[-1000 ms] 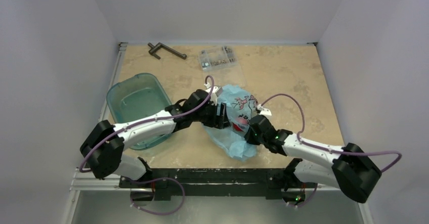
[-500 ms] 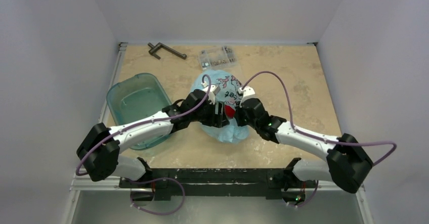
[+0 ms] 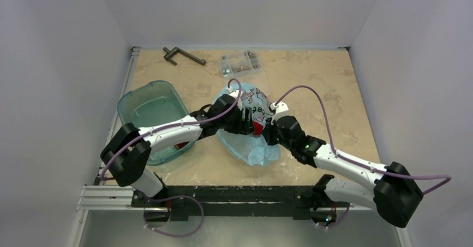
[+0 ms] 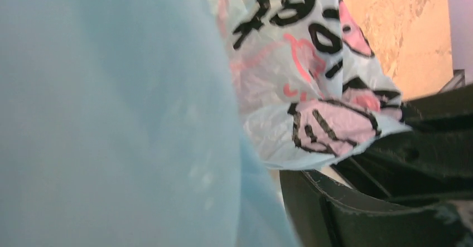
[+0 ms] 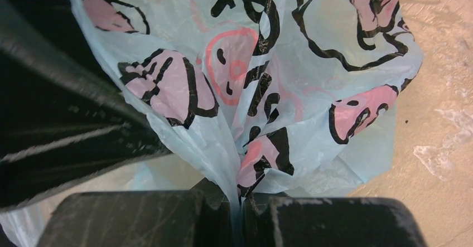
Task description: Take the fake fruits out of the plastic bag
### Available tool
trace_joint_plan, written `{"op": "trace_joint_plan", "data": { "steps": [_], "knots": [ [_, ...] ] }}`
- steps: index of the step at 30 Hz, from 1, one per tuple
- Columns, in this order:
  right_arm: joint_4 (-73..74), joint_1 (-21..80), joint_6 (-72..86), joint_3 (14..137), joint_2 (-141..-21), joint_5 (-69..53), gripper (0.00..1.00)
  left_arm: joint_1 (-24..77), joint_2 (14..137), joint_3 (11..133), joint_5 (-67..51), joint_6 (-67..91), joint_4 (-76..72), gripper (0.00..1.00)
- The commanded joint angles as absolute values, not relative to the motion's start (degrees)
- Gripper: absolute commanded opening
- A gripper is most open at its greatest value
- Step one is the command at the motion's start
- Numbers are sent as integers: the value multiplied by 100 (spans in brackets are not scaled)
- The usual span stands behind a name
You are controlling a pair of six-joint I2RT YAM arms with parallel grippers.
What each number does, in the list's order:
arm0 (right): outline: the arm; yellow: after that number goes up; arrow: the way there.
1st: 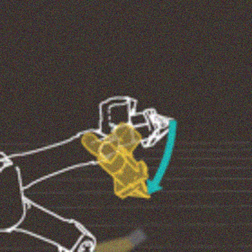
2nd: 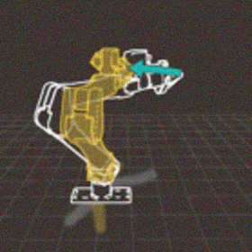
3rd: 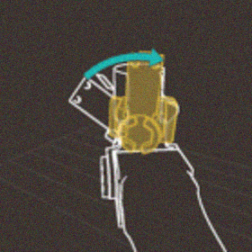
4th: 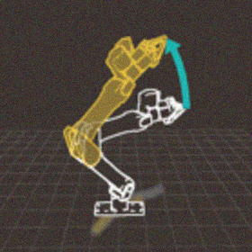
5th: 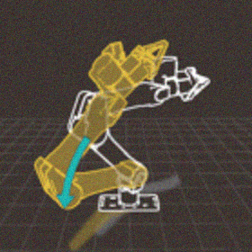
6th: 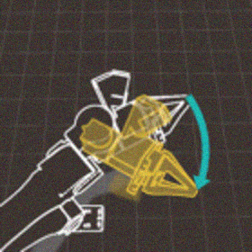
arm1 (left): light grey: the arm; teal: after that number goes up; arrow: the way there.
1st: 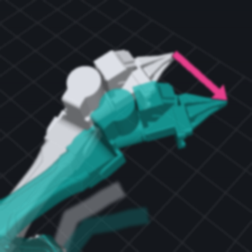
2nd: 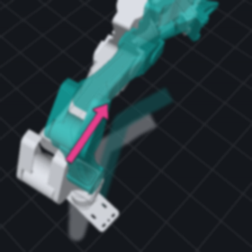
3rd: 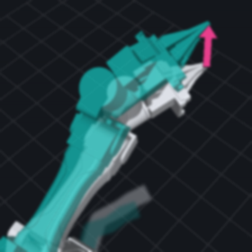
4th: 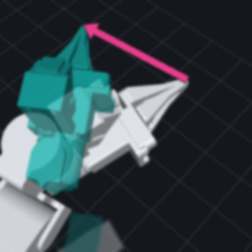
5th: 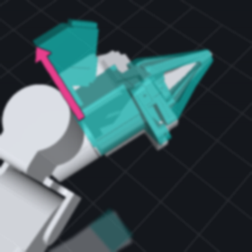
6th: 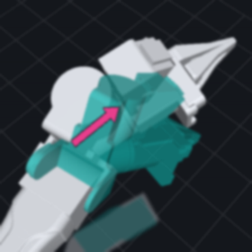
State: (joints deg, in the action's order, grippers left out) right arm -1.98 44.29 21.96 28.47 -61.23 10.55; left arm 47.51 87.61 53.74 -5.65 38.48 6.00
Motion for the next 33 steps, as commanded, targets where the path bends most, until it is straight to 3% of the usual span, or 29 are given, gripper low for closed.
{"op": "trace_joint_plan", "data": {
  "steps": [1,5,8,10,14,19,25,30,33],
  "knots": [
    [-247,4421,2343,2739,-6011,930,0,4665,9101,5922,-422,3879,439,63],
    [-311,4412,2341,2689,-6011,908,0,4640,9384,6282,-428,3824,514,51],
    [-316,4412,2321,2698,-6042,868,0,4637,9579,6544,-500,3730,523,48],
    [-334,4404,2297,2697,-6070,815,0,4638,9694,6682,-510,3687,536,52],
    [-351,4402,2275,2705,-6084,730,0,4648,10058,6967,-672,3610,558,71],
    [-356,4394,2308,2595,-5844,789,0,4717,10443,6930,-839,3653,374,82],
    [275,4395,3045,2699,-5751,1194,0,4807,10844,6676,-1125,3831,-196,85],
    [1264,4391,4916,2598,-5879,1830,0,4851,11028,6573,-1068,3934,-247,87],
    [1525,4392,5551,2473,-6010,2029,0,4849,10971,6565,-594,3988,241,80]
  ]
}}
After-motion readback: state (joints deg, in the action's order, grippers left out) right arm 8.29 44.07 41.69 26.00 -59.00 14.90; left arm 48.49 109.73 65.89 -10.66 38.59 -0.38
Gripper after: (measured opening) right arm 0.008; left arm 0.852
